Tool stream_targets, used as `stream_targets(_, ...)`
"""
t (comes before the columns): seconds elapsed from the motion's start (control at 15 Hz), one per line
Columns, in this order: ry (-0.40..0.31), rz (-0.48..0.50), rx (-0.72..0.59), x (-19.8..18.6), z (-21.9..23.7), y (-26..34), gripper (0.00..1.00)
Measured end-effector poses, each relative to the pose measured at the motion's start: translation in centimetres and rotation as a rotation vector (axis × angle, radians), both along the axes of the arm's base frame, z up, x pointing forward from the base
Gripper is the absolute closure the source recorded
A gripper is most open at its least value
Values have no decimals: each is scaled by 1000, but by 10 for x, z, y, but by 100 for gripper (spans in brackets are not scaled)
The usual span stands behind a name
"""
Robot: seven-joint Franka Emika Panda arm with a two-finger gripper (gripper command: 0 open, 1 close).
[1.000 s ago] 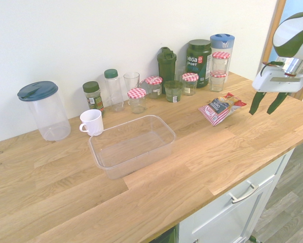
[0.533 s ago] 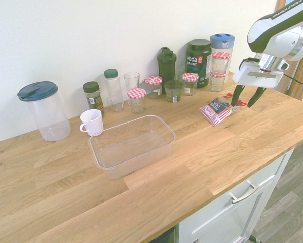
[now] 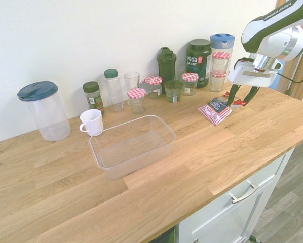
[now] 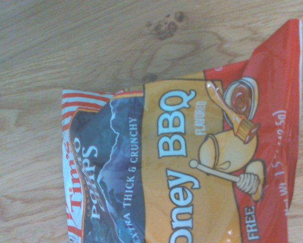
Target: Put the chip bag into the container
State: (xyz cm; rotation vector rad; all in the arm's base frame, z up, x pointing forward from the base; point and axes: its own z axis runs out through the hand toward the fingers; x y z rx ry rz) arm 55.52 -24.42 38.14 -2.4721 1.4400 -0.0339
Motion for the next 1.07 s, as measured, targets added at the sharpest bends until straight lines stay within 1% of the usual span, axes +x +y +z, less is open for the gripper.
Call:
stream_targets(0.67, -1, 35, -6, 13, 4, 22, 100)
stream_targets(1.07, -10, 55, -54, 23, 27, 48, 100)
